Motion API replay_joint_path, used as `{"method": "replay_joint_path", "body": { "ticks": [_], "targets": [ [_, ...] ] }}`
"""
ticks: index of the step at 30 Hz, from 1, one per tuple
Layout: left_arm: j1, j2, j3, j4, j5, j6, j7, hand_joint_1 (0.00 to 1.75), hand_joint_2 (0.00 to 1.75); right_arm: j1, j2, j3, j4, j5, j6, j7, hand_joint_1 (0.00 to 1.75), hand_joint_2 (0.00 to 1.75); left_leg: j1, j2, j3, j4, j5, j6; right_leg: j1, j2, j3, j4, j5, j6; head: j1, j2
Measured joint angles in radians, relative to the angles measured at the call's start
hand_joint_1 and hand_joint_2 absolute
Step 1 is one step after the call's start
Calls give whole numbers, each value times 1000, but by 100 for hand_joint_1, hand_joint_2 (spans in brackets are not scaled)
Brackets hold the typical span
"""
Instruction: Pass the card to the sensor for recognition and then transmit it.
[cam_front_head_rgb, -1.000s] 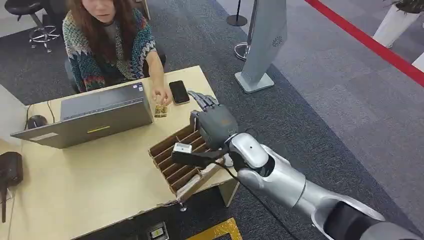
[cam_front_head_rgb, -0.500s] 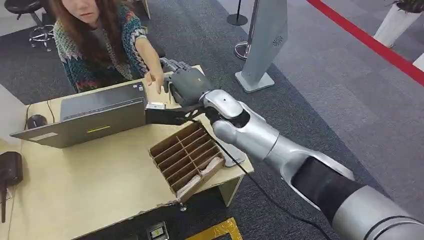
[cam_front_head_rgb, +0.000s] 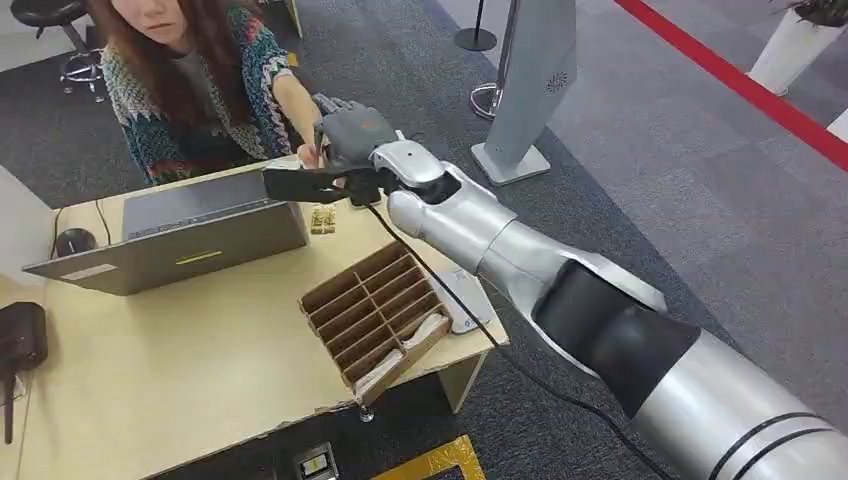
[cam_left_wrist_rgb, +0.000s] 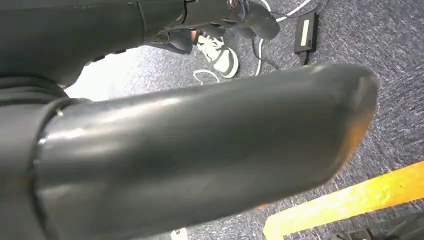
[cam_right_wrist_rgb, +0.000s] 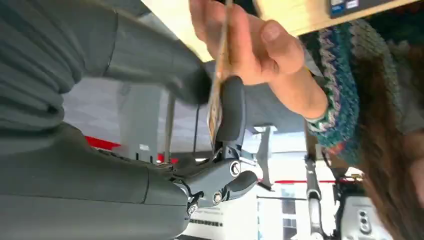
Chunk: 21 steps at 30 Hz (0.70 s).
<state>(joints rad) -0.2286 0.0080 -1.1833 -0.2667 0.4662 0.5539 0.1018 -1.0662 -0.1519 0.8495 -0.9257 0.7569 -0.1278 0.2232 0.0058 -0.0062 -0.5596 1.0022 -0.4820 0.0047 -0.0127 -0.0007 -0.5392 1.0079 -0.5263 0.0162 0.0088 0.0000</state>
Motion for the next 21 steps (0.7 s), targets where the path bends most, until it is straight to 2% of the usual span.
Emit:
{"method": "replay_joint_path", "body": {
  "ticks": [6, 11, 16, 21],
  "targets": [
    [2, 0, 0, 0, 0, 5, 7, 0, 0, -6, 11, 23, 84, -3, -26, 0, 0, 175, 0, 0, 0, 0, 0, 0, 0, 0, 0, 0, 0, 0, 0, 0],
    [7, 0, 0, 0, 1, 11, 7, 0, 0, -6, 10, 25, 112, -12, -99, 15, 0, 175, 0, 1, 1, 0, 0, 0, 0, 1, -1, 0, 0, 0, 0, 0],
    [21, 0, 3, 0, 7, 33, 1, 0, 0, -8, -29, 19, 109, 21, -216, 65, 0, 175, 0, 2, 1, 1, 0, 0, 0, 1, -1, 0, 0, 0, 0, 0],
    [34, 0, 9, 0, 16, 44, -11, 0, 0, -8, -79, -1, 63, 68, -273, 117, 0, 175, 0, 2, 1, 1, 0, 0, 0, 1, -1, 0, 0, 0, 0, 0]
  ]
}}
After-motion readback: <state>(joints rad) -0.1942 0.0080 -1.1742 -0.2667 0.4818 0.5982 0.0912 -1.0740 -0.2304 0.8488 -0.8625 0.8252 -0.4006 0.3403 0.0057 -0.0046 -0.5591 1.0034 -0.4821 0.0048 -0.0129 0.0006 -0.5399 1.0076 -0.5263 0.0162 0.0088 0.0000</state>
